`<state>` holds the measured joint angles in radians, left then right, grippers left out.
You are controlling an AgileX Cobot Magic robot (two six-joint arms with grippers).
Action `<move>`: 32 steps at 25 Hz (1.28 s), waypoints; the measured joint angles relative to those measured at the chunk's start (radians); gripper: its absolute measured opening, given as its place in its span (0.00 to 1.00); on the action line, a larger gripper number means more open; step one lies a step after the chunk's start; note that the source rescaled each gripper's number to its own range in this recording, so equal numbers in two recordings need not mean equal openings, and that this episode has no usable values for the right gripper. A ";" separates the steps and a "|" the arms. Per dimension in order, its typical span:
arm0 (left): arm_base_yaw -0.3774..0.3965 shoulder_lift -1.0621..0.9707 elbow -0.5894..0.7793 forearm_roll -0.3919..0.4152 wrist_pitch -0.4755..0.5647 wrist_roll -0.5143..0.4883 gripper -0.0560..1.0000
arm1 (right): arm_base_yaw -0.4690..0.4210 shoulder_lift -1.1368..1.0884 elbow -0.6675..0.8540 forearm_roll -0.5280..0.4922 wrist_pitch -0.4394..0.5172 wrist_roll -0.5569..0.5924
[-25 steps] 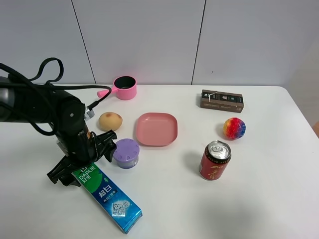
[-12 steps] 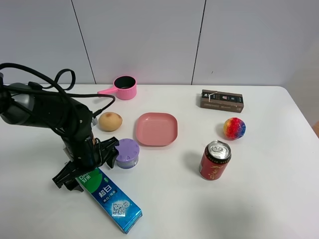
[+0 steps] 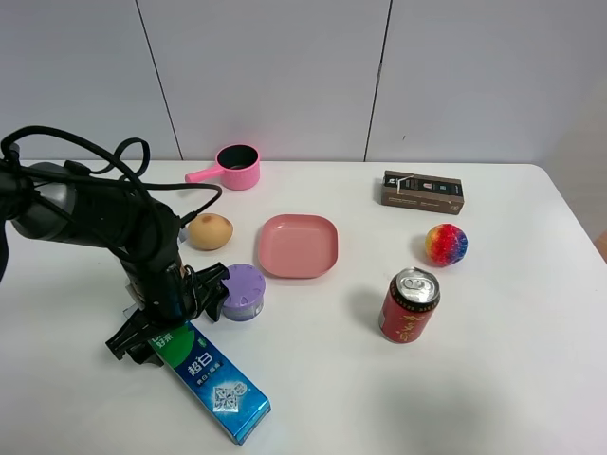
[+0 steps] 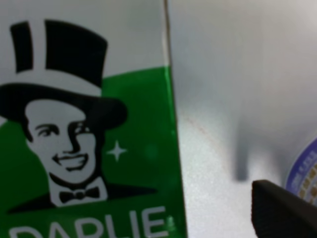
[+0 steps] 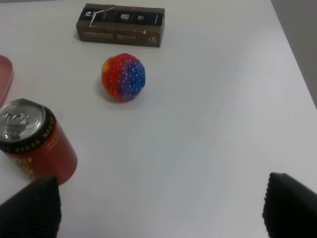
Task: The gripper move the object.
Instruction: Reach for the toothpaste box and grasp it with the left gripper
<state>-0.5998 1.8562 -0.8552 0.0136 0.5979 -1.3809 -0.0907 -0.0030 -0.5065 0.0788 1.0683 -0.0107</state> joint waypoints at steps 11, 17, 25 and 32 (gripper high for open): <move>0.000 0.000 0.000 -0.005 -0.001 0.079 0.71 | 0.000 0.000 0.000 0.000 0.000 0.000; 0.000 0.000 0.000 -0.004 -0.009 0.089 0.71 | 0.000 0.000 0.000 0.000 0.000 0.000; 0.000 0.000 0.000 -0.004 -0.010 0.089 0.69 | 0.000 0.000 0.000 0.000 0.000 0.000; 0.000 0.000 0.000 -0.003 -0.010 0.089 0.17 | 0.000 0.000 0.000 0.000 0.000 0.000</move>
<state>-0.5998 1.8562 -0.8552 0.0105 0.5882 -1.2914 -0.0907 -0.0030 -0.5065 0.0788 1.0683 -0.0107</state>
